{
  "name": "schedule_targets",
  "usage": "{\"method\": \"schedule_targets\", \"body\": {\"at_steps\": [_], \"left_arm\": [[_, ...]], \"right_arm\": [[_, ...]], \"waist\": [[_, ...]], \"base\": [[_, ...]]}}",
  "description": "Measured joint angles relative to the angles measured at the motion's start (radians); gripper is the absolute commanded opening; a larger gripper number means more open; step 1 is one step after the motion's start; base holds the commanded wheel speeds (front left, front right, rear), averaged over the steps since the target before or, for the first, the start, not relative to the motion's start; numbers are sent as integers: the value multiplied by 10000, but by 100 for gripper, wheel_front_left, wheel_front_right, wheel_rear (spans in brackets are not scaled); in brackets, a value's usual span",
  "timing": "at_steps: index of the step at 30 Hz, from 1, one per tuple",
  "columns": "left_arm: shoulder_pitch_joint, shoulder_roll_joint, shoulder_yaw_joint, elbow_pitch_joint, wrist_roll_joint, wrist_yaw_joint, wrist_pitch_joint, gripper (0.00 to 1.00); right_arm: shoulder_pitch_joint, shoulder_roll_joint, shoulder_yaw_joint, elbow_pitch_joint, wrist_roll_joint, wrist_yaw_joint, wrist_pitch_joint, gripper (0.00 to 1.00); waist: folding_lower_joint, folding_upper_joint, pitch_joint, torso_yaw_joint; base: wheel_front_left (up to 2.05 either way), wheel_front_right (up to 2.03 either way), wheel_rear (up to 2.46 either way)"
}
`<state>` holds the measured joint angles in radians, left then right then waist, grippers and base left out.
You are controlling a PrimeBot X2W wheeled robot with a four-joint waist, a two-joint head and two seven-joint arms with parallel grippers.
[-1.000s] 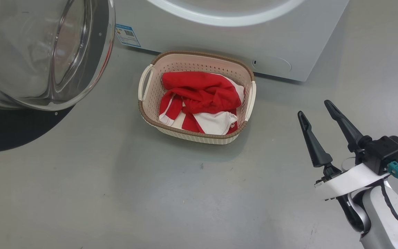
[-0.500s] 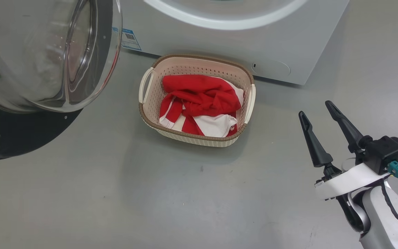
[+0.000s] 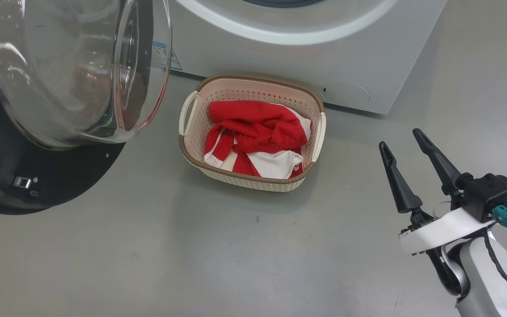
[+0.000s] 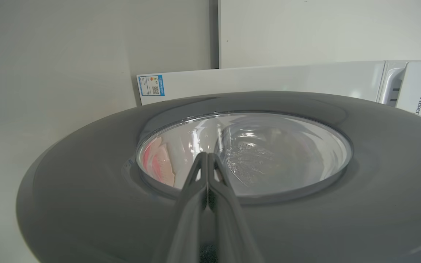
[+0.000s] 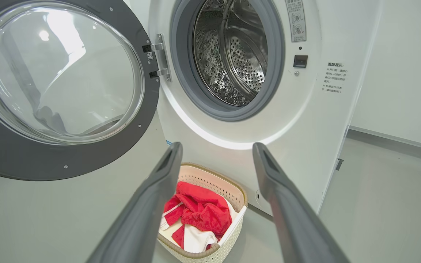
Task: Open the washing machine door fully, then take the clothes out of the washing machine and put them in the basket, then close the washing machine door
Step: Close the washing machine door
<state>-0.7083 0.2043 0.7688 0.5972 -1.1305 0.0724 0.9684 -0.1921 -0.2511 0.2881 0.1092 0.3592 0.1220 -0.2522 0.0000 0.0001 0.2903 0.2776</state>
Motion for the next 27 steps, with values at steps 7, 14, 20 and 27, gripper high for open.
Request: {"method": "schedule_targets", "body": {"at_steps": [7, 14, 20, 27], "left_arm": [[369, -466, -13, -422, -332, -303, 802, 0], [650, -1074, 17, -966, -1076, -596, 1638, 0], [975, -1549, -130, -1392, -1415, -698, 2136, 0], [1340, -1776, -468, -1900, -1538, -780, 2644, 0]], "right_arm": [[7, 31, -29, 79, 0, 0, 0, 100], [11, 92, -38, 102, -2, 0, 0, 100], [15, 151, -36, 127, -2, 0, 0, 100], [23, 159, -38, 176, -4, 0, 0, 100]], "waist": [[0, 0, -83, 31], [0, 0, -154, 51], [0, 0, -211, 55], [0, 0, -304, 31]], "base": [[0, 0, 0], [0, 0, 0], [0, 0, 0], [0, 0, 0]]}}
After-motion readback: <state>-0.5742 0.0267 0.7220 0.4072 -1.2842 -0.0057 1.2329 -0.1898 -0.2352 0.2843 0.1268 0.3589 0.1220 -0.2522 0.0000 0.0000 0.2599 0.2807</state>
